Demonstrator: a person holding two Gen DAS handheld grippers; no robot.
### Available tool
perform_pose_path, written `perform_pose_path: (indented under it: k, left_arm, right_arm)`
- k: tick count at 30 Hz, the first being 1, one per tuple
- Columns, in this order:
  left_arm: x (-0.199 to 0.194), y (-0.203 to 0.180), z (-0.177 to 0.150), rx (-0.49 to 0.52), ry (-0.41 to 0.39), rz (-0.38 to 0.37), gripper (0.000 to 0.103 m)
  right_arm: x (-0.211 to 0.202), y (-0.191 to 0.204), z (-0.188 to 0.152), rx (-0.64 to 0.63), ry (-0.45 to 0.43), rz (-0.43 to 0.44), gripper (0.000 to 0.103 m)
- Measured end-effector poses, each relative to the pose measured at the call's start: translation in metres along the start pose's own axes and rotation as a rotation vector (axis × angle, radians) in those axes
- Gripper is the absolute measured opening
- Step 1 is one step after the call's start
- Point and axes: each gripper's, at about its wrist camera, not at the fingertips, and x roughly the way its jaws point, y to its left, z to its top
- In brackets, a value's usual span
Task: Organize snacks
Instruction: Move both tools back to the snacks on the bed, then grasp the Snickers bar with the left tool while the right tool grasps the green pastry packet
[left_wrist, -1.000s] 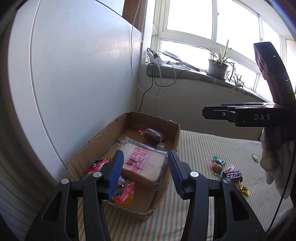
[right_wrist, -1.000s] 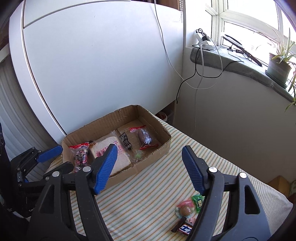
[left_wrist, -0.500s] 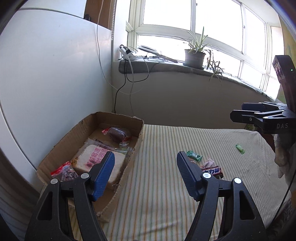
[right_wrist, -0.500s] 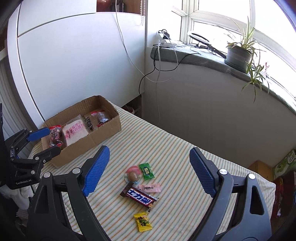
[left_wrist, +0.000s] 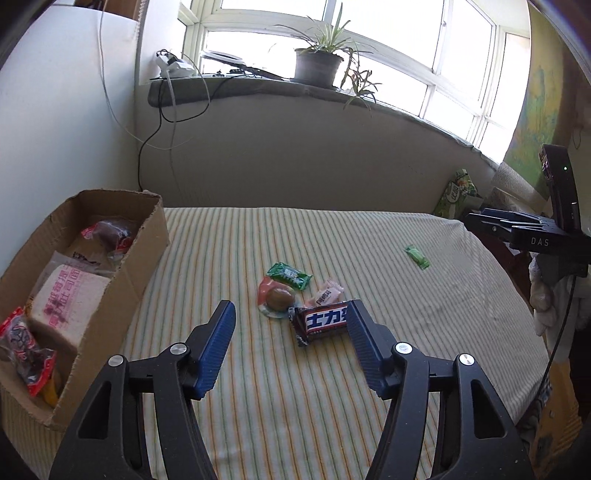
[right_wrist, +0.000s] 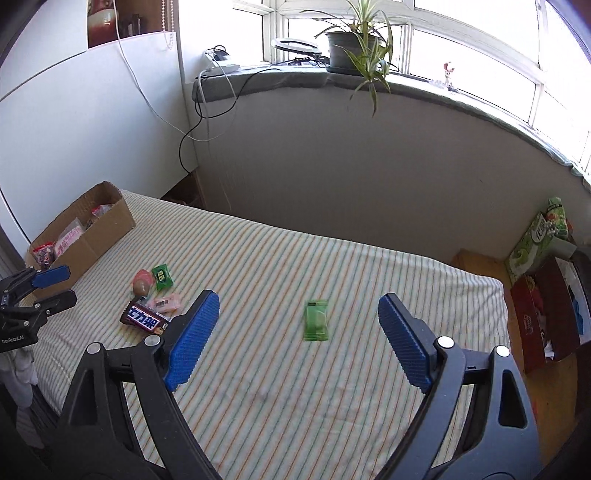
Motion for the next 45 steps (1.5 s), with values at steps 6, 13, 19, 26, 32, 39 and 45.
perform_pose_path:
  k: [6,13,19,26,32,39,45]
  left_arm:
    - [0.028,-0.020,-0.007,0.012,0.068,-0.023,0.064]
    - [0.058,-0.040,-0.007,0.034,0.096,0.056,0.064]
    - [0.082,-0.060,-0.011,0.096,0.120,0.141,0.068]
    - [0.092,-0.048,-0.014,0.047,0.161,0.150,0.071]
    - [0.087,-0.048,-0.015,0.028,0.142,0.120,0.060]
    - [0.084,-0.047,-0.014,0.020,0.131,0.099,0.056]
    - [0.076,-0.044,-0.015,0.006,0.108,0.079,0.054]
  right_arm:
    - [0.025,-0.024,-0.018,0.051,0.056,-0.013,0.090]
    - [0.061,-0.022,-0.020,0.043,0.098,-0.009,0.090]
    - [0.085,-0.017,-0.020,0.008,0.126,-0.042,0.089]
    - [0.108,-0.009,-0.021,-0.039,0.181,-0.055,0.073]
    - [0.113,-0.009,-0.024,-0.024,0.205,-0.029,0.053]
    - [0.107,-0.011,-0.027,-0.015,0.206,-0.019,0.024]
    - [0.098,-0.018,-0.030,0.013,0.188,-0.005,0.023]
